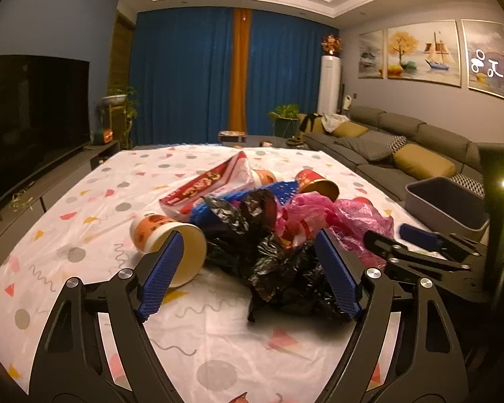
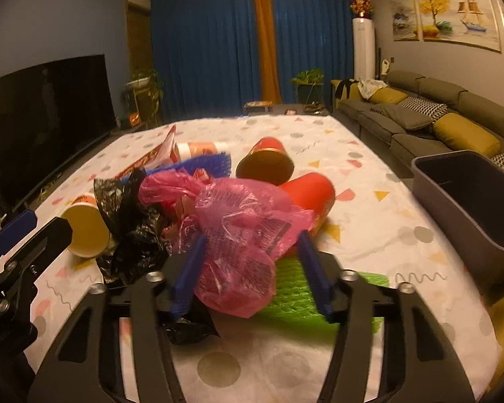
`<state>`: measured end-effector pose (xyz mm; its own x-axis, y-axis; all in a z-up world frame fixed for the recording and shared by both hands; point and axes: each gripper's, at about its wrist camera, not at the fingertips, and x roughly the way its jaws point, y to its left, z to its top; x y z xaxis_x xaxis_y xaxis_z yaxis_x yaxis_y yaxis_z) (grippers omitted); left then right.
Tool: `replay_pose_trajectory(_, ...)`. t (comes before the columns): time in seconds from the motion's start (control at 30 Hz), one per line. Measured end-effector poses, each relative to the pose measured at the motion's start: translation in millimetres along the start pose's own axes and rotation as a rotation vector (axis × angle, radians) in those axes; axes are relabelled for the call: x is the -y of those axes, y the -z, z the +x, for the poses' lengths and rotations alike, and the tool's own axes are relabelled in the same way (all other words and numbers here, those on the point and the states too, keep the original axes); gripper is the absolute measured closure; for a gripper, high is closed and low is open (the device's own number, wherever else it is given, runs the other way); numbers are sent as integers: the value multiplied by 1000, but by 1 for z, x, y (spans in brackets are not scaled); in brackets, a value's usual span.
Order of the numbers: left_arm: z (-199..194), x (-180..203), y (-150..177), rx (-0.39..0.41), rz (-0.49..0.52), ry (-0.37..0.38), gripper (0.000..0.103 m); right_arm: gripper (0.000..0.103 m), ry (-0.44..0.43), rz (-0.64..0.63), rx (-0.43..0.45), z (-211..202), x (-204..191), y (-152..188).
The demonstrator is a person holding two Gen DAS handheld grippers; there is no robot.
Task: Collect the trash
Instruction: 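Grasp the pink plastic bag with the right gripper while the left gripper grasps the black bag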
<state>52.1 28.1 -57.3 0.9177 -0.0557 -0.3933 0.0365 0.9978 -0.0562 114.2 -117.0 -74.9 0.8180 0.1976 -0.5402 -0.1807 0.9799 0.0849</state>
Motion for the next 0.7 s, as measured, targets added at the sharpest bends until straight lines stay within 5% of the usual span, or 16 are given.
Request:
replay_pose_trajectory(0.2,13,7,3,-54,22,59,32,96,-9,-36,-17,1,-5,4)
replay_pose_trajectory(0.5,42,21,7,-162,61,146,45,99,5,-35,78,-27,2,0)
replay_pose_trajectory(0.7,59,28,11,-242,86,191,72,99,19,-12,110,-42,15,-1)
